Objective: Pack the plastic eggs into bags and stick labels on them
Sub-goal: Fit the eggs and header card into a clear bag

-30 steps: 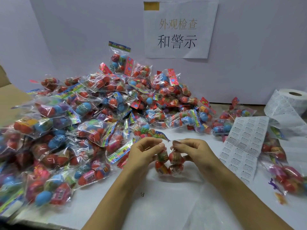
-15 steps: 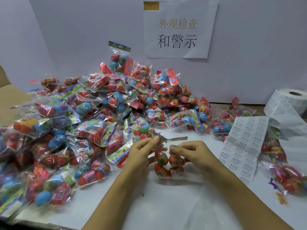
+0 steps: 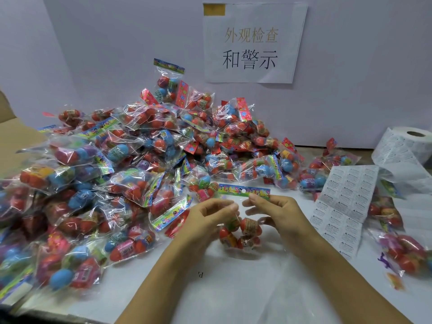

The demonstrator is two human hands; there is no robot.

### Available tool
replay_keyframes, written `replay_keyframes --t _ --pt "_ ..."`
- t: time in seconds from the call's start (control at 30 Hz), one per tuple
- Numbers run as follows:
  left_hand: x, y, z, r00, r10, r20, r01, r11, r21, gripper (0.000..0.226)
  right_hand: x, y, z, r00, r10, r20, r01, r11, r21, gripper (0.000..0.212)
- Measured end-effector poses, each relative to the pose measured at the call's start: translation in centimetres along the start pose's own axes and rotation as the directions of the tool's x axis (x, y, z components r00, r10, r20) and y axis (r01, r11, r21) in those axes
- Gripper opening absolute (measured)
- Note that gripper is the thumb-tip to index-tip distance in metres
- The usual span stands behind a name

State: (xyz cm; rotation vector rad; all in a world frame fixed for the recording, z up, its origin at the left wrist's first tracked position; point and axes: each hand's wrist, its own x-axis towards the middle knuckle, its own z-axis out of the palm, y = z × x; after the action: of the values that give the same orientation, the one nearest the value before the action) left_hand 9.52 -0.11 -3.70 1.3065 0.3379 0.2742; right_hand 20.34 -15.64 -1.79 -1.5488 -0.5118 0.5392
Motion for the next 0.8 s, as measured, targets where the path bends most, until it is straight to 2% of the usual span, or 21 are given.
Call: replay_keyframes --t 0.13,0.27,0.37,0.53,0.8 --pt "0.3 -0.3 -0.3 0.999 0.045 -0.013 -0.045 0.999 -0.015 0.017 0.3 0.3 -0.4 0.998 0.030 0.063 -0.026 0.997 -0.068 0.049" --pt "0.5 -0.2 -0.6 0.992 0.111 -0.054 -0.113 0.992 -0.047 0.014 0.2 0.9 -0.1 0.983 0.069 0.170 -0.053 0.994 -0.097 0.040" --pt "0.4 -0.3 -0.4 0.991 0.111 -0.071 -0.113 0.993 -0.028 0.015 0.4 1.0 0.0 0.989 0.033 0.145 -0.016 0.993 -0.120 0.035" --pt "0.3 -0.2 -0.1 0.996 0.050 -0.075 -0.054 0.997 -0.052 0.023 0.4 1.2 0.0 0.997 0.025 0.073 -0.021 0.999 -0.049 0.027" --pt "0.5 -0.4 -0.2 0.995 0.048 -0.090 -0.057 0.994 -0.099 0.033 0.4 1.1 0.1 0.998 0.047 0.044 -0.045 0.998 -0.032 0.033"
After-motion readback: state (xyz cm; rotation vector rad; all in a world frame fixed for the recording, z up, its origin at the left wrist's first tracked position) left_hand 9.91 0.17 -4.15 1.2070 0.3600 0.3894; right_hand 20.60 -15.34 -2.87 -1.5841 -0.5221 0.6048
